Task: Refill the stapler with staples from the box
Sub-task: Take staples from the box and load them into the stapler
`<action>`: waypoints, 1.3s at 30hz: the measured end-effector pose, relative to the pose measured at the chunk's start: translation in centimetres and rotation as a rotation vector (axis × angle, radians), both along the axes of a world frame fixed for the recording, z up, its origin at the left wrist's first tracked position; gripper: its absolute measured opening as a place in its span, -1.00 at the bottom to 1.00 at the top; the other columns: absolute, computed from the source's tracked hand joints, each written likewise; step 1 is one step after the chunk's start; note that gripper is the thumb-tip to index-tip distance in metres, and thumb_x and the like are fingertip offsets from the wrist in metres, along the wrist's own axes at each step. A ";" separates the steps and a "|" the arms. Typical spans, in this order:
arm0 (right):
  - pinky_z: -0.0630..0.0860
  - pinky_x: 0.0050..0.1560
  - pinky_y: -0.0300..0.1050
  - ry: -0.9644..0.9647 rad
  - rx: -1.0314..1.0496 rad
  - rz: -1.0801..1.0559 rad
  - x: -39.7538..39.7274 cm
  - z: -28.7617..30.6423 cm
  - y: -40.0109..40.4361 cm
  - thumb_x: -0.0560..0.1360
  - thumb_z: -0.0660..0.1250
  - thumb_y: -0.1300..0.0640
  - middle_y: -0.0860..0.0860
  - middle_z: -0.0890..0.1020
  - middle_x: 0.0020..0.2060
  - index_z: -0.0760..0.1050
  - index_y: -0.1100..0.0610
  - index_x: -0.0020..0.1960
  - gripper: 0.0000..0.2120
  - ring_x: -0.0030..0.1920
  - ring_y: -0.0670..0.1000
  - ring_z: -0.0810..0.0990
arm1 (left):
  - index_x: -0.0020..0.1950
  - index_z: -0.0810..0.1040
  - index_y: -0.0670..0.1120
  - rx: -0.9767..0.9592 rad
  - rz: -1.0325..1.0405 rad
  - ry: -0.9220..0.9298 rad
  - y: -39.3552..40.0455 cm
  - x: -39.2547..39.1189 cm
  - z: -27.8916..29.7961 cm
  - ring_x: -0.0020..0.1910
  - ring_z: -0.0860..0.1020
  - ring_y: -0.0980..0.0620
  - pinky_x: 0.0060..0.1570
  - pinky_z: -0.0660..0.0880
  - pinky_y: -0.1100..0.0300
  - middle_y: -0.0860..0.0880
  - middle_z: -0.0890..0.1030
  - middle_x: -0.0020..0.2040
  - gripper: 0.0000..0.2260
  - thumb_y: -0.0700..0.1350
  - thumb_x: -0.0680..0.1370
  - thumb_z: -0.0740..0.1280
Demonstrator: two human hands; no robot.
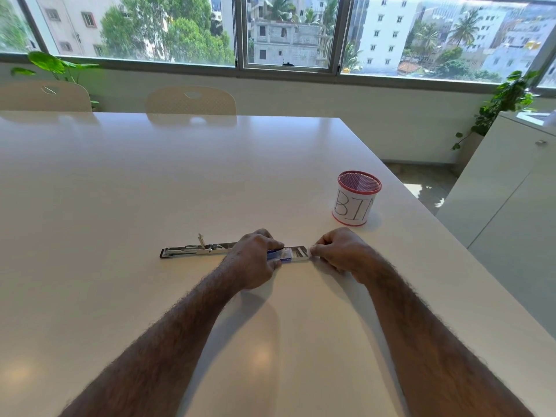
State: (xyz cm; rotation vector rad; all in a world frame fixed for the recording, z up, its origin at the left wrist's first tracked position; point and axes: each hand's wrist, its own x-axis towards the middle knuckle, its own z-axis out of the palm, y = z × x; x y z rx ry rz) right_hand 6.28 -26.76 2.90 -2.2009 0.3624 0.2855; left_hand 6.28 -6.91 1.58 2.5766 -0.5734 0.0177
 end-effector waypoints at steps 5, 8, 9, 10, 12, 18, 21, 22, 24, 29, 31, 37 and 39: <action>0.43 -0.41 -0.20 0.034 0.020 0.013 -0.1 0.3 0.1 0.44 0.47 -0.01 0.04 0.63 -0.25 0.64 0.11 -0.14 -0.82 -0.28 -0.06 0.51 | 0.36 0.48 -0.07 0.008 -0.003 -0.002 -0.1 0.0 -0.1 0.12 0.44 0.06 0.09 0.40 0.21 0.00 0.50 0.19 -0.61 -0.06 0.53 0.34; 0.49 -0.35 -0.18 0.026 -0.018 0.051 0.0 0.2 0.3 0.44 0.48 0.01 0.05 0.64 -0.22 0.63 0.11 -0.14 -0.84 -0.26 -0.06 0.54 | 0.36 0.48 -0.07 0.016 -0.006 0.000 -0.1 0.0 0.0 0.13 0.44 0.06 0.12 0.41 0.19 0.00 0.50 0.19 -0.61 -0.06 0.53 0.34; 0.50 -0.34 -0.19 0.019 -0.025 0.066 0.0 0.1 0.3 0.45 0.47 0.03 0.05 0.64 -0.20 0.62 0.11 -0.12 -0.85 -0.25 -0.06 0.55 | 0.36 0.48 -0.07 0.018 -0.007 -0.001 0.0 0.0 0.0 0.12 0.44 0.06 0.11 0.41 0.21 0.00 0.50 0.19 -0.61 -0.06 0.53 0.34; 0.49 -0.34 -0.19 0.006 -0.026 0.077 0.0 0.1 0.2 0.46 0.46 0.04 0.04 0.64 -0.17 0.61 0.09 -0.11 -0.88 -0.23 -0.06 0.55 | 0.36 0.48 -0.07 0.017 -0.009 -0.004 0.0 0.1 -0.1 0.11 0.43 0.08 0.08 0.40 0.23 0.00 0.50 0.18 -0.61 -0.06 0.53 0.34; 0.48 -0.34 -0.21 -0.030 -0.018 0.098 -0.1 0.1 -0.1 0.47 0.44 0.06 0.02 0.61 -0.13 0.58 0.01 -0.07 -0.93 -0.19 -0.06 0.55 | 0.35 0.49 -0.07 0.010 -0.008 -0.011 0.0 0.1 -0.1 0.07 0.42 0.11 0.03 0.37 0.26 0.01 0.50 0.17 -0.62 -0.06 0.53 0.34; 0.47 -0.28 -0.22 -0.074 -0.106 0.257 0.0 -0.1 -0.9 0.49 0.41 0.09 -0.03 0.56 -0.09 0.53 -0.14 -0.02 -0.85 -0.11 -0.05 0.53 | 0.35 0.50 -0.08 0.003 -0.005 -0.017 -0.1 0.1 -0.2 0.05 0.40 0.11 0.03 0.37 0.26 0.01 0.50 0.16 -0.62 -0.06 0.53 0.34; 0.43 -0.29 -0.24 -0.144 -0.254 0.346 0.1 -0.3 -0.6 0.48 0.40 0.08 -0.10 0.53 -0.16 0.48 -0.16 -0.01 -0.82 -0.15 -0.08 0.51 | 0.35 0.50 -0.08 0.004 -0.003 -0.018 0.0 0.1 -0.3 0.05 0.39 0.12 0.02 0.36 0.27 0.01 0.50 0.16 -0.62 -0.06 0.53 0.34; 0.42 -0.29 -0.25 -0.164 -0.274 0.369 0.2 -0.4 -0.6 0.48 0.39 0.06 -0.11 0.52 -0.17 0.47 -0.16 -0.01 -0.83 -0.17 -0.09 0.51 | 0.35 0.49 -0.08 0.006 -0.002 -0.019 0.0 0.1 -0.3 0.05 0.39 0.12 0.01 0.34 0.27 0.01 0.50 0.16 -0.62 -0.06 0.53 0.34; 0.40 -0.31 -0.25 -0.189 -0.291 0.389 0.3 -0.5 -0.5 0.49 0.37 0.03 -0.12 0.52 -0.18 0.46 -0.15 -0.01 -0.86 -0.18 -0.09 0.50 | 0.35 0.49 -0.07 0.004 0.000 -0.017 0.0 0.1 -0.3 0.05 0.38 0.13 0.00 0.34 0.28 0.02 0.49 0.15 -0.62 -0.06 0.54 0.33; 0.36 -0.33 -0.27 -0.175 -0.293 0.434 0.3 -0.4 -0.6 0.49 0.37 -0.02 -0.11 0.50 -0.20 0.44 -0.17 -0.05 -0.88 -0.21 -0.10 0.48 | 0.35 0.49 -0.07 0.007 -0.002 -0.018 0.0 0.1 -0.3 0.05 0.37 0.13 0.02 0.33 0.26 0.02 0.49 0.16 -0.62 -0.06 0.53 0.33; 0.36 -0.34 -0.29 -0.198 -0.315 0.451 0.2 -0.5 -0.7 0.48 0.38 -0.02 -0.12 0.49 -0.20 0.44 -0.15 -0.03 -0.86 -0.22 -0.11 0.48 | 0.35 0.49 -0.07 0.011 -0.003 -0.023 -0.1 0.1 -0.3 0.05 0.37 0.13 0.02 0.33 0.26 0.02 0.49 0.16 -0.62 -0.06 0.53 0.34; 0.49 -0.27 -0.18 -0.326 -0.468 0.489 -0.1 -1.0 -0.1 0.45 0.35 -0.05 -0.08 0.49 -0.16 0.43 -0.13 0.03 -0.81 -0.16 -0.09 0.51 | 0.35 0.49 -0.08 0.012 -0.005 -0.020 -0.1 0.1 -0.3 0.05 0.39 0.12 0.02 0.37 0.27 0.01 0.49 0.16 -0.62 -0.07 0.54 0.33; 0.43 -0.34 -0.17 -0.411 -0.543 0.500 -0.2 -1.1 0.0 0.43 0.32 -0.07 -0.08 0.50 -0.21 0.42 -0.12 0.01 -0.82 -0.22 -0.09 0.50 | 0.35 0.49 -0.08 0.009 -0.006 -0.022 -0.1 0.1 -0.2 0.06 0.41 0.11 0.02 0.38 0.27 0.01 0.49 0.16 -0.62 -0.08 0.54 0.34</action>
